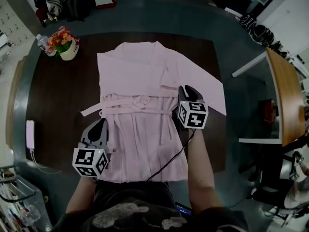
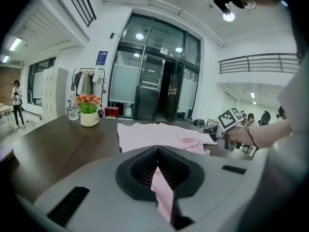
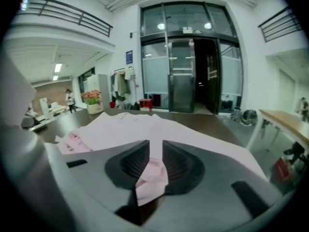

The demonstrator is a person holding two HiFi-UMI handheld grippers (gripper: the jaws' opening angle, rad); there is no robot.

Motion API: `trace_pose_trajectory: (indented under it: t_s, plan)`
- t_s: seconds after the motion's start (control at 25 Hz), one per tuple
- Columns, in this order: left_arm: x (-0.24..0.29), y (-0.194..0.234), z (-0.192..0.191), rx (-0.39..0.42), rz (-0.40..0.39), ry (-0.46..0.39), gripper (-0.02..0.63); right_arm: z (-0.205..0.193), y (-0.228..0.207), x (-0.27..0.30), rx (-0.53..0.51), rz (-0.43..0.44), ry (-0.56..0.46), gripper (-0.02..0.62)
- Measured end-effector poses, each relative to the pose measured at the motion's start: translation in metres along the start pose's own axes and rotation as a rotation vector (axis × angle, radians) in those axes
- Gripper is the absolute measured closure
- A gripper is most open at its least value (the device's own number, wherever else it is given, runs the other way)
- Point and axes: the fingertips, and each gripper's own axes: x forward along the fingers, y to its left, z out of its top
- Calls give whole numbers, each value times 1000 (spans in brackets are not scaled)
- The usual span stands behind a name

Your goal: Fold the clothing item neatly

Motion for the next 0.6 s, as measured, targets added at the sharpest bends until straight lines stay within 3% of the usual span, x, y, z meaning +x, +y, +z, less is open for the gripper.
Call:
trace_pose_trajectory:
  t_s: [0.16,0.28,0.4,0.6]
  plan:
    - [0,7,-3,-14,18,7,595,-9,65,26,-107,266,123,589]
    - [-2,9,-6,-19,36,13,595,-28,90,51,-131,327,220,589]
    - [-5,11,-12,-20,62,19,595,-31,86,71,-144,258,236,589]
    - [-9,14,-20,-41,83,30,595,-17,33,80,-70,64,181,588]
